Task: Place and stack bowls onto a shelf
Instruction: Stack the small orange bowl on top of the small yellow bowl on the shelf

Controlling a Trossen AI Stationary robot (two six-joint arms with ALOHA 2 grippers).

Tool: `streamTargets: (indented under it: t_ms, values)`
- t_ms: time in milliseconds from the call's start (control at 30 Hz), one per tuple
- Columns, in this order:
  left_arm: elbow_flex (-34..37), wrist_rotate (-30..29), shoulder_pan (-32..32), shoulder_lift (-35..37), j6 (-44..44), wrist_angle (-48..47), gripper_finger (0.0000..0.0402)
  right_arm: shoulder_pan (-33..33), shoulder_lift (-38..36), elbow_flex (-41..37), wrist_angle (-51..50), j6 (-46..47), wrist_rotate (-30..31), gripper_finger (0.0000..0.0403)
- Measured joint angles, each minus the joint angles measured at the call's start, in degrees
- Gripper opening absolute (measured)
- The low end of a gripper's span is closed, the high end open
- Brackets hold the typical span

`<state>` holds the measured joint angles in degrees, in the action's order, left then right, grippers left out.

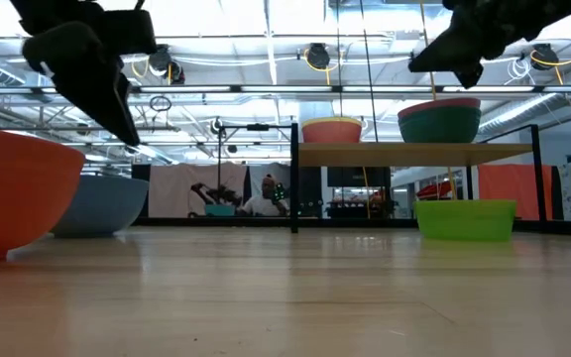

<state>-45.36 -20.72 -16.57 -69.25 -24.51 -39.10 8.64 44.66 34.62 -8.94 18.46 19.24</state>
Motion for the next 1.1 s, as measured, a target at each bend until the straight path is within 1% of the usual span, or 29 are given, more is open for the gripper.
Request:
streamTargets:
  t_ms: [67, 200, 300, 433, 467, 600, 700, 767, 833, 900, 1033, 1100]
  values:
    - [0.00, 0.75, -0.83, 0.00, 0.11, -0.50, 0.0168, 3.22, 1.90, -2.01, 4.46, 0.36, 1.75, 0.0000]
    - [0.00, 5.52, -2.79, 0.00, 1.52, -0.69, 0.0168, 9.29, 6.41, -4.50, 10.28, 0.35, 6.40, 0.0000]
    - [-0.60, 6.08, -5.13, 0.18, 1.41, -2.14, 0.0168, 13.21, 10.23, -4.73, 13.01, -0.51, 9.29, 0.0000]
    - [-3.63, 5.47, -9.48, 0.37, 1.31, -5.35, 0.0168, 17.27, 15.09, -4.73, 18.51, -2.97, 12.53, 0.0000]
    - [-4.39, 5.49, -10.81, 0.37, 1.33, -6.48, 0.0168, 18.04, 16.16, -4.73, 20.03, -3.68, 12.57, 0.0000]
    - [-7.29, 5.57, -17.45, 0.36, 3.09, -8.38, 0.0168, 20.05, 20.18, -4.73, 25.44, -5.42, 12.71, 0.0000]
    - [-8.63, 5.80, -23.26, 0.31, 6.93, -8.66, 0.0168, 21.08, 23.19, -4.73, 28.22, -5.86, 12.70, 0.0000]
    - [-9.37, 5.82, -26.84, 0.31, 10.08, -7.55, 0.0168, 21.37, 25.12, -4.73, 30.15, -5.88, 12.70, 0.0000]
    - [-10.52, 5.80, -30.10, -0.26, 13.10, -4.37, 0.0168, 21.49, 26.86, -4.73, 31.66, -6.03, 12.71, 0.0000]
    - [-12.38, 5.94, -31.99, -2.10, 15.17, -1.44, 0.0168, 21.49, 28.23, -4.73, 33.70, -6.12, 12.72, 0.0000]
    - [-15.33, 5.76, -35.21, -6.64, 15.82, -2.26, 0.0168, 21.49, 29.93, -4.73, 38.20, -6.13, 12.78, 0.0000]
    - [-16.29, 7.03, -36.66, -9.06, 15.83, -2.35, 0.0168, 21.66, 30.83, -4.73, 40.47, -5.96, 13.96, 0.0000]
